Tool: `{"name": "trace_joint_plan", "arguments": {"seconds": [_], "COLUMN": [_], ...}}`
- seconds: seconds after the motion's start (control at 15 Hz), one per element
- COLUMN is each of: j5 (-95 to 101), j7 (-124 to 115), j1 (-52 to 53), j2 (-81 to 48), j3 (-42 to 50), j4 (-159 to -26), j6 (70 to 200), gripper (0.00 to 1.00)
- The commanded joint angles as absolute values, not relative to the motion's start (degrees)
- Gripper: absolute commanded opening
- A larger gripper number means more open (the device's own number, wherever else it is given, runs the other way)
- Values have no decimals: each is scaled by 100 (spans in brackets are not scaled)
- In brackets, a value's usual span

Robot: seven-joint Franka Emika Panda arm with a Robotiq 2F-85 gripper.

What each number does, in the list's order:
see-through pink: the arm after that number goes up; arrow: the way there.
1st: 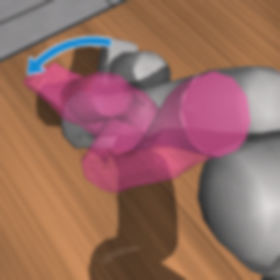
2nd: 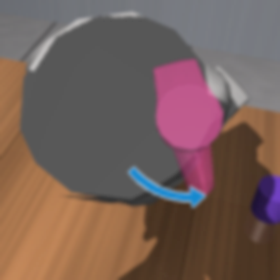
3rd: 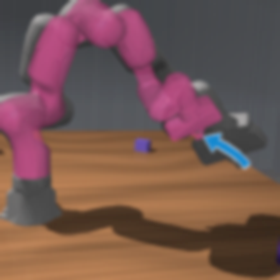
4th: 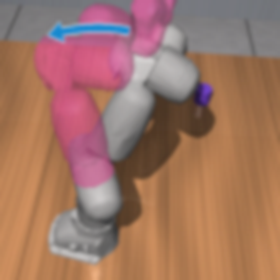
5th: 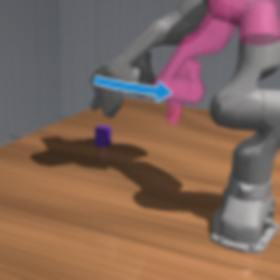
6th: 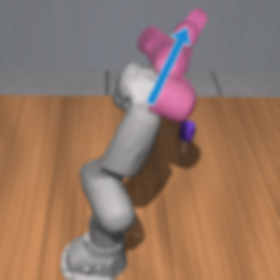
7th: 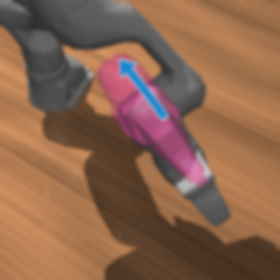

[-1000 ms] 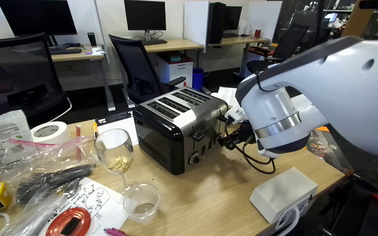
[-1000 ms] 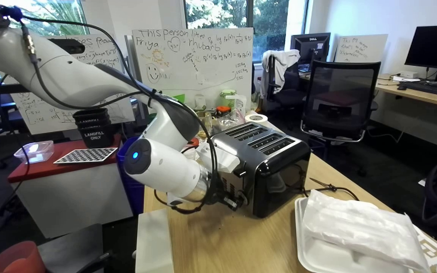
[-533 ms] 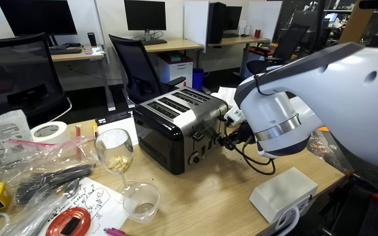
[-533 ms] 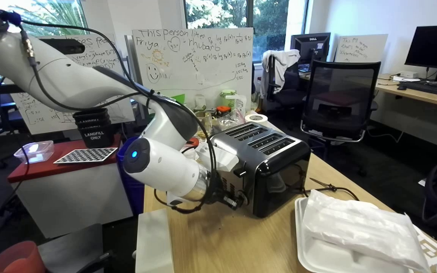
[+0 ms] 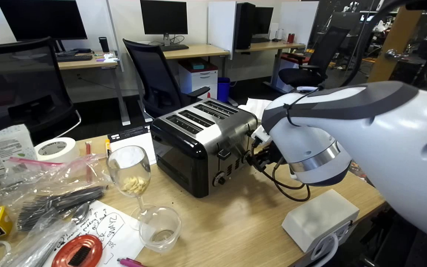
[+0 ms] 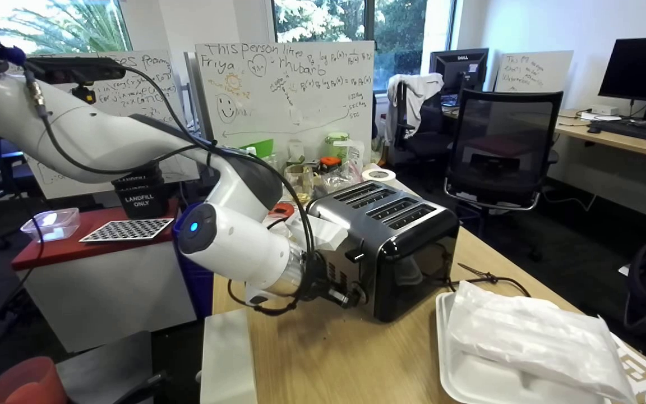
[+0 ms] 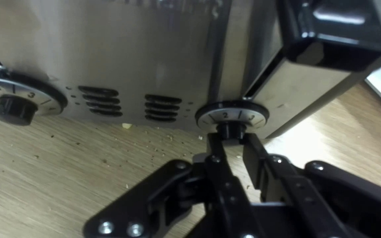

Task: Turn the toaster knob

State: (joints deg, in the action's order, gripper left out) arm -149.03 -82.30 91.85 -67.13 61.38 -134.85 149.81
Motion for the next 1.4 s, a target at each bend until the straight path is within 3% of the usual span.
{"name": "trace_joint_plan", "arguments": {"seconds": [0.0,0.93,1.33], "j5": [-14903,-14900,-14898], "j7": [-8526,-9244,-9335], "j1": [9411,10017,9923], "j2": [-7074,-8155,-8053], "j3": [6302,6424,6423], "j4": [-13398,-13400,-13423], "j6": [14975,14955,14872], "gripper": [5,5,5]}}
